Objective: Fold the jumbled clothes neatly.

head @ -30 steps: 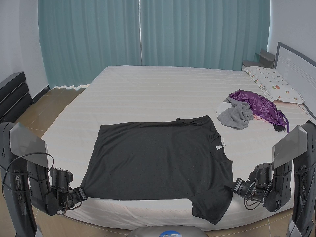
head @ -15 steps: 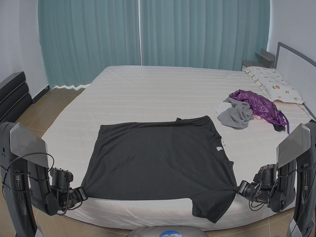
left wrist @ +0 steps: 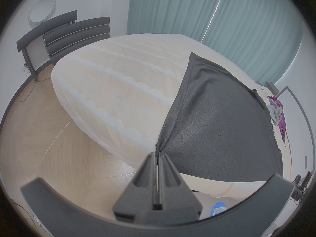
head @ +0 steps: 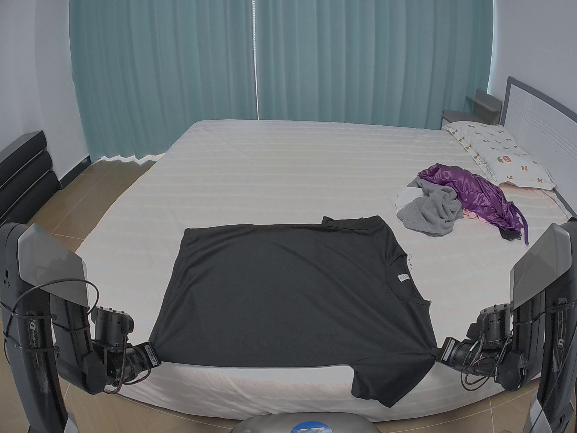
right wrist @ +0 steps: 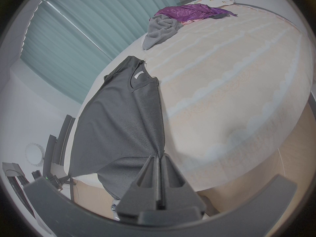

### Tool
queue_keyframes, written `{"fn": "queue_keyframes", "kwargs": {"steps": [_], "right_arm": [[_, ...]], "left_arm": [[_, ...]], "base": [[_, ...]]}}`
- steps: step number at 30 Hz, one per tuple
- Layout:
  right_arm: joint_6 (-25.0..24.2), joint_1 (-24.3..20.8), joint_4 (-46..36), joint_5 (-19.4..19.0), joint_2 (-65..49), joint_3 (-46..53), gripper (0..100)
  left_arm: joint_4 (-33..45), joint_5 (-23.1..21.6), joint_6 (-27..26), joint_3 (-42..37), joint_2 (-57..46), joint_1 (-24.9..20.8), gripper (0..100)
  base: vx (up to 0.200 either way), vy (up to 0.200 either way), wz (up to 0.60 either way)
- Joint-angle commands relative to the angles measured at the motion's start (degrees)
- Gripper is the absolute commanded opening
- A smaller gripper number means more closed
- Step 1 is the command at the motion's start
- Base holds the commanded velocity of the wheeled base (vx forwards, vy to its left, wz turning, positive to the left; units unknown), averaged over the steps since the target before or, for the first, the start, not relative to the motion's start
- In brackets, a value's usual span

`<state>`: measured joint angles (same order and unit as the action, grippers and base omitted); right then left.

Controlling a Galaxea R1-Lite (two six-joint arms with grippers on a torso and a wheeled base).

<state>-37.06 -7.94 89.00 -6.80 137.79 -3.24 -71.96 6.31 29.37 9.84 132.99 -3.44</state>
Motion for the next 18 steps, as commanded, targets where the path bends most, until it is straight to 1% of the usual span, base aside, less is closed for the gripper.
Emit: {"fn": "queue_keyframes", "kwargs": {"steps": [1,6,10,18], "right_arm": [[0.58,0.03,0.82,-0.05,0.02,0.78,0],[0.67,-0.06,0.82,-0.05,0.55,0.87,0],[2.08,-0.33,0.82,-0.05,0.37,2.10,0],[3.13,-0.59,0.82,-0.05,1.96,2.36,0]], "left_arm": [[-0.02,0.01,-0.10,-0.17,-0.01,0.01,0],[-0.02,0.01,-0.10,-0.08,0.17,0.01,0],[-0.02,-0.07,-0.10,-0.17,0.17,0.01,0],[-0.02,-0.16,-0.19,0.09,0.87,0.01,0]], "base": [[0.000,0.000,0.00],[0.000,0.000,0.00],[0.000,0.000,0.00],[0.000,0.000,0.00]]}}
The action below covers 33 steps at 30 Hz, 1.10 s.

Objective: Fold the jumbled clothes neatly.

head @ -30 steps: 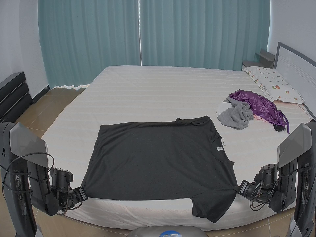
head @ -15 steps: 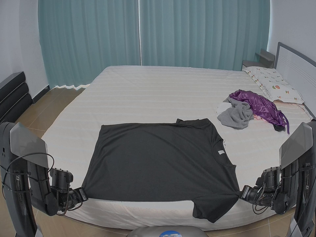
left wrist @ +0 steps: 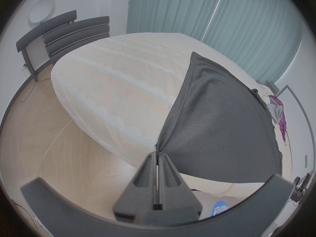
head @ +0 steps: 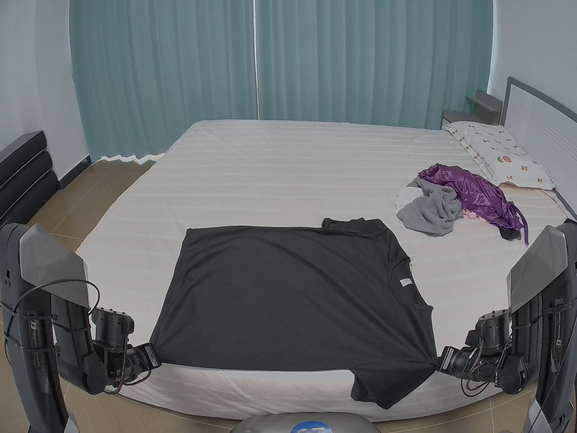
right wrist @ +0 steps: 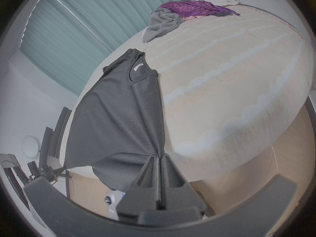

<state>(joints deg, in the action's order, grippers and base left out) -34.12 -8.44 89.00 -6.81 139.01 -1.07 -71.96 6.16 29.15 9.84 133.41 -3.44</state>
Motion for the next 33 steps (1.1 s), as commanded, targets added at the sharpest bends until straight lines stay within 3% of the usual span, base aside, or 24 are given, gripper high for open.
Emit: {"fn": "queue_keyframes", "kwargs": {"steps": [1,9,10,11,12,23,26,28,29,33], "right_arm": [[0.11,0.00,0.91,-0.04,0.82,0.11,0],[0.02,0.09,0.91,-0.22,0.82,-0.60,0],[0.02,0.09,0.91,-0.22,0.82,-0.60,100],[-0.07,-0.09,0.91,-0.57,0.91,-0.60,100],[-0.24,-0.09,0.91,-0.66,0.91,-0.69,100],[-2.70,0.35,0.91,-0.92,-6.91,-0.69,100],[-6.75,0.00,0.91,-0.92,-10.60,-1.21,100],[-6.75,0.00,0.91,-0.92,-10.60,-1.21,100],[-10.44,-0.62,0.82,-0.92,-12.10,-2.27,100],[-12.90,-1.06,0.82,-0.92,-12.27,-2.97,100]], "left_arm": [[-0.02,0.00,0.03,0.18,0.44,0.01,0],[-0.02,-1.59,0.30,0.27,0.27,-0.08,0],[-0.02,-1.59,0.30,0.27,0.27,-0.08,0],[-0.02,-1.76,0.38,0.45,0.27,-0.08,0],[-0.02,-1.67,0.38,0.53,0.27,-0.08,100],[-0.72,-1.94,1.88,0.88,-2.37,0.36,100],[-1.08,-3.52,2.32,0.62,-6.24,1.15,100],[-1.08,-3.52,2.32,0.62,-6.24,1.15,100],[-1.08,-5.63,3.02,0.45,-9.84,1.59,100],[-1.08,-6.07,5.31,0.88,-11.42,1.59,100]], "base": [[0.000,0.000,0.00],[0.000,0.000,0.00],[0.000,0.000,0.00],[0.000,0.000,0.00],[0.000,0.000,0.00],[0.000,0.000,0.00],[0.000,0.000,0.00],[0.000,0.000,0.00],[0.000,0.000,0.00],[0.000,0.000,0.00]]}}
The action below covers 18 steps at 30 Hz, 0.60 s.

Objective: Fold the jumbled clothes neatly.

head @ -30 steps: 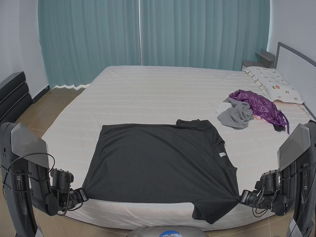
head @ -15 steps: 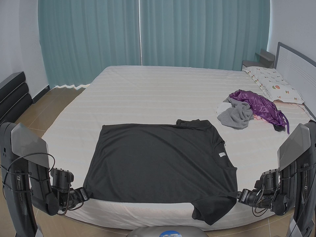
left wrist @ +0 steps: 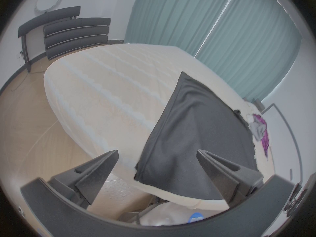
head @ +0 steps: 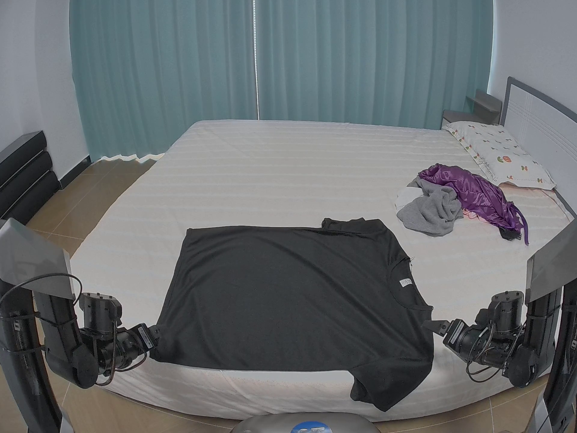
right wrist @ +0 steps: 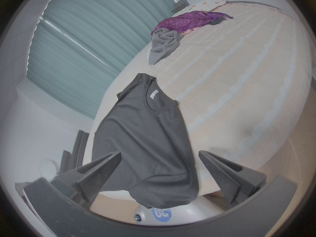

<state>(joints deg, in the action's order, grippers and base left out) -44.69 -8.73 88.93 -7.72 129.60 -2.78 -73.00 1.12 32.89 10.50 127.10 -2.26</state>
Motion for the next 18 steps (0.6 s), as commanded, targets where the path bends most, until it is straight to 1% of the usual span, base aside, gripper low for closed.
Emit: {"fn": "queue_keyframes", "kwargs": {"steps": [1,6,7,10,15,18], "right_arm": [[-3.30,-0.76,0.89,-0.11,-2.77,-1.53,100],[-3.82,-0.68,0.89,-1.78,-2.51,-1.53,100],[-4.18,-0.68,0.89,-2.39,-2.60,-1.44,100],[-4.44,-0.76,0.89,-2.65,-2.60,-1.35,100],[-4.44,-0.68,0.89,-2.65,-2.33,-1.53,100],[-4.53,-0.68,0.89,-2.65,-2.24,-1.53,100]], "left_arm": [[-0.13,-1.12,3.06,0.40,-5.28,0.32,100],[-0.13,-1.39,4.29,0.84,-5.28,0.32,100],[-0.13,-2.18,4.81,0.84,-5.37,0.41,100],[-0.13,-3.76,6.75,0.84,-5.72,0.41,100],[-0.13,-3.93,6.92,0.93,-5.55,0.41,100],[-0.13,-4.02,6.92,0.93,-5.37,0.41,100]], "base": [[0.000,0.000,0.00],[0.000,0.000,0.00],[0.000,0.000,0.00],[0.000,0.200,0.00],[0.000,0.200,0.00],[0.000,0.000,0.00]]}}
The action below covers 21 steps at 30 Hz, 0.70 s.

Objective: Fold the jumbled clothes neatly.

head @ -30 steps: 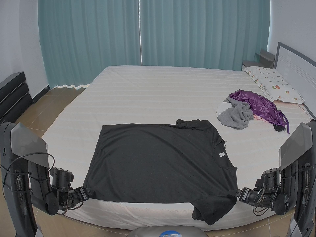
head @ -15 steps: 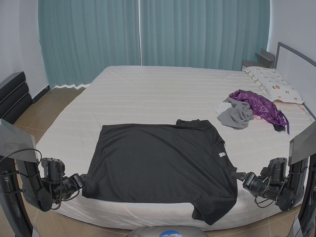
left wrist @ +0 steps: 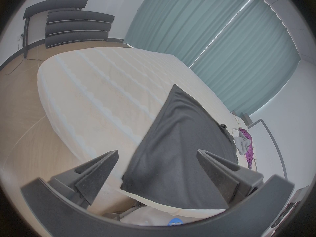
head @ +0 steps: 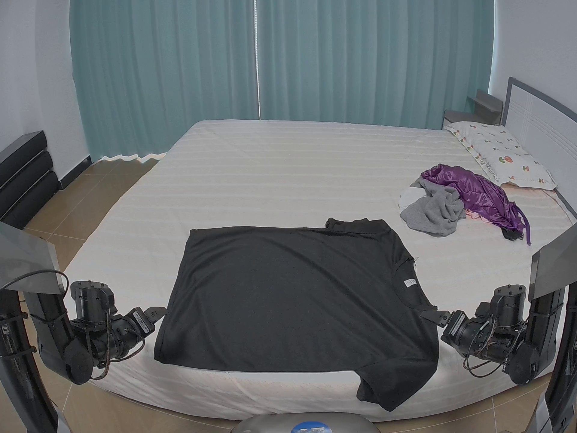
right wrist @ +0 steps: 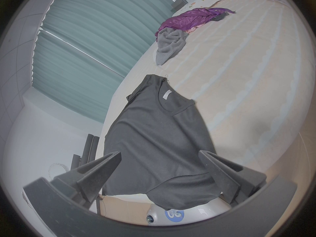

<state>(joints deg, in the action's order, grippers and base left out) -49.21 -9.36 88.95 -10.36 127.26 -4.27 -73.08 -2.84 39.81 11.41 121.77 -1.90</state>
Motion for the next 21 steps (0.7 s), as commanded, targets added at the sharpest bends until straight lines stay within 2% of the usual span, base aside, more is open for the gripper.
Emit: {"fn": "queue_keyframes", "kwargs": {"steps": [1,10,21], "right_arm": [[-0.01,-0.04,0.87,-0.10,0.10,-0.04,100],[-0.01,-0.04,0.87,-0.18,0.18,-0.04,100],[-0.01,0.05,0.87,-0.27,0.36,-0.13,100]], "left_arm": [[-0.04,0.03,0.00,0.10,0.04,0.06,100],[-0.04,0.12,0.09,0.54,0.31,0.06,100],[-0.04,0.03,0.09,0.72,0.40,0.06,100]], "base": [[0.000,0.000,0.00],[0.000,0.000,0.00],[0.200,0.000,0.00]]}}
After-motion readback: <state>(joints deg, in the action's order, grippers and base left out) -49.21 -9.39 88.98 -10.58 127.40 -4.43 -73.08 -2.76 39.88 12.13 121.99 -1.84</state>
